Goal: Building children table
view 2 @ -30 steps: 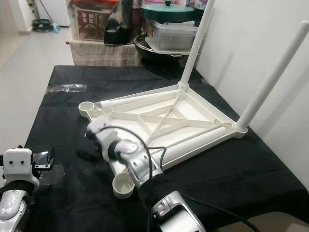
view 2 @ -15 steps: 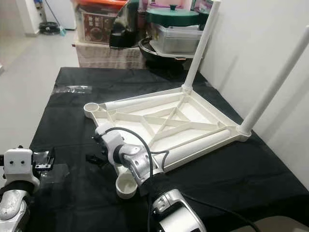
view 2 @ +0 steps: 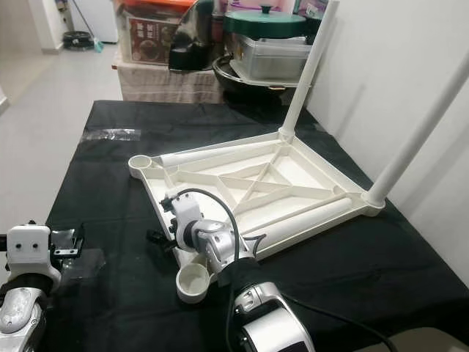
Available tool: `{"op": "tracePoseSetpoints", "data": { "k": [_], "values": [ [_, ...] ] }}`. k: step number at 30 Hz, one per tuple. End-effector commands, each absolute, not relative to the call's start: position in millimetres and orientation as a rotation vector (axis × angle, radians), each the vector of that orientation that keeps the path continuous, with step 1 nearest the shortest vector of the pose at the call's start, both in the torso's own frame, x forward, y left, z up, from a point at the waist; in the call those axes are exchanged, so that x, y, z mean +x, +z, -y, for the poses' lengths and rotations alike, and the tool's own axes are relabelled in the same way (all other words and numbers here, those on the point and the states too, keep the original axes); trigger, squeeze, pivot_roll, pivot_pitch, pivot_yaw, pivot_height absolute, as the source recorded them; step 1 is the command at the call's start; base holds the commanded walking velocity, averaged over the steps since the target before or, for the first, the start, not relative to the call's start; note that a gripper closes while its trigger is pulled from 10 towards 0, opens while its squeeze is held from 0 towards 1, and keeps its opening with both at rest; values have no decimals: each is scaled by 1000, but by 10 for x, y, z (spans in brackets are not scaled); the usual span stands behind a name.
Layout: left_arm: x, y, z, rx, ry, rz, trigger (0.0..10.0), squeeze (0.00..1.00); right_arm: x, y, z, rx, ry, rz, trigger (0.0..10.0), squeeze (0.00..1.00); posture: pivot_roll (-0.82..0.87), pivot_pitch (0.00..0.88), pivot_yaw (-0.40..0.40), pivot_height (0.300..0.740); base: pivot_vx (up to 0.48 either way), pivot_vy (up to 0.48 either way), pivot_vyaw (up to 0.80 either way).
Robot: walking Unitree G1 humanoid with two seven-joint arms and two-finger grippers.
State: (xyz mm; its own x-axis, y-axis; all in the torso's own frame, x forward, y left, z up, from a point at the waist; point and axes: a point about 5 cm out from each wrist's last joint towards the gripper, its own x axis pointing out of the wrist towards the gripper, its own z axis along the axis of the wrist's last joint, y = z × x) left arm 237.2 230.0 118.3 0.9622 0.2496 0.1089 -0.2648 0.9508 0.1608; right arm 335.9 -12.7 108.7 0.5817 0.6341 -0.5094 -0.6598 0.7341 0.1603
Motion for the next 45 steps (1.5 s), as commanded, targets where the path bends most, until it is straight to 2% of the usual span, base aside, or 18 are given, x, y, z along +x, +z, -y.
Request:
{"op": "tracePoseSetpoints", "data": {
  "k": [1,9,14,24,25,26,28,32,34,38,40,45],
  "values": [
    [2373,1133,-2293,186,258,66,10000,0,3272,943,121,-45,770,-643,0,0,76,0,-124,740,0,0,0],
    [2376,1133,-2288,188,257,65,10000,0,3215,938,101,-118,872,-618,0,0,75,0,-125,740,0,0,0],
    [2379,1130,-2281,189,255,64,10000,0,3076,943,164,-375,1116,-477,0,0,66,0,-124,740,0,0,0],
    [2376,1119,-2268,186,254,61,10000,0,2917,967,393,-545,1297,-394,0,0,55,0,-121,740,0,0,0],
    [2374,1114,-2264,185,253,60,10000,0,2842,984,502,-578,1363,-363,0,0,51,0,-119,740,0,0,0],
    [2374,1114,-2264,185,253,60,10000,0,2842,984,502,-578,1363,-363,0,0,51,0,-119,740,0,0,0],
    [2372,1111,-2263,185,252,59,10000,0,2747,1018,718,-616,1432,-334,0,0,44,0,-115,740,0,0,0],
    [2374,1106,-2264,186,251,57,10000,0,2683,1040,926,-633,1465,-337,0,0,41,0,-114,740,0,0,0],
    [2375,1102,-2261,187,247,56,10000,0,2628,1068,1145,-635,1482,-362,0,0,33,0,-105,740,0,0,0],
    [2378,1101,-2263,188,244,56,10000,0,2601,1132,1303,-611,1487,-371,0,0,30,0,-102,740,0,0,0],
    [2387,1107,-2272,193,242,57,10000,0,2531,1226,1473,-583,1511,-377,0,0,25,0,-95,740,0,0,0],
    [2389,1110,-2280,195,242,58,10000,0,2469,1276,1554,-580,1534,-380,0,0,25,0,-95,740,0,0,0]
  ]
}}
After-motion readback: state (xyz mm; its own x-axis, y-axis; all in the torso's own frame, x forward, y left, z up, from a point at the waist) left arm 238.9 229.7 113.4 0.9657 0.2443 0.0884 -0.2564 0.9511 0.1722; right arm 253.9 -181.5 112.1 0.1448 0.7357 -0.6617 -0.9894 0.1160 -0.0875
